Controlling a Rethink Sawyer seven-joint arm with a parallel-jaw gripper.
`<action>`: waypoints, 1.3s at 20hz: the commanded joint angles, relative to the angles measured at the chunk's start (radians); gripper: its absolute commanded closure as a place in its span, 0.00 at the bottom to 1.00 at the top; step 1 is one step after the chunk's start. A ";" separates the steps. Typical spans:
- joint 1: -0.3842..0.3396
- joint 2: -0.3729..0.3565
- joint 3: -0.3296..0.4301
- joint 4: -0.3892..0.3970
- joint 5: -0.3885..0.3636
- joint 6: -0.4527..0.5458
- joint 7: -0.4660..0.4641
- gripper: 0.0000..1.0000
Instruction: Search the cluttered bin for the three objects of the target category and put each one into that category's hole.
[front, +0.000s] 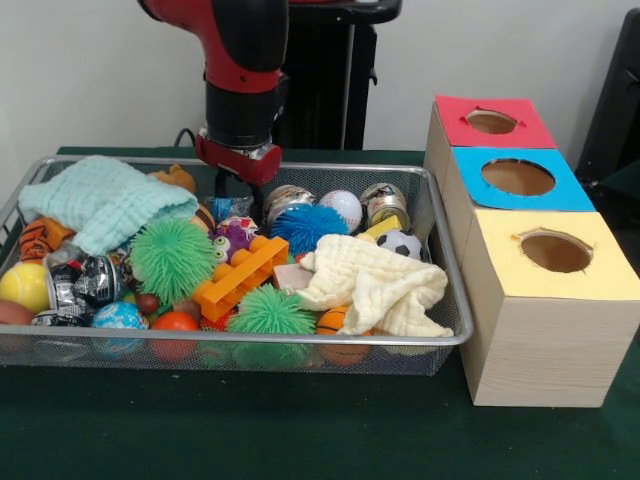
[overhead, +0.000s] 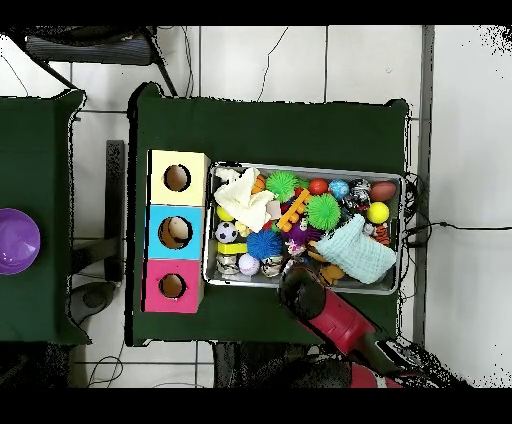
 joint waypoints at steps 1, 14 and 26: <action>-0.026 0.140 0.142 0.005 0.070 -0.059 0.321 0.00; 0.036 0.093 0.094 0.015 0.041 -0.106 0.325 1.00; 0.034 -0.206 0.140 0.153 -0.019 -0.036 0.283 1.00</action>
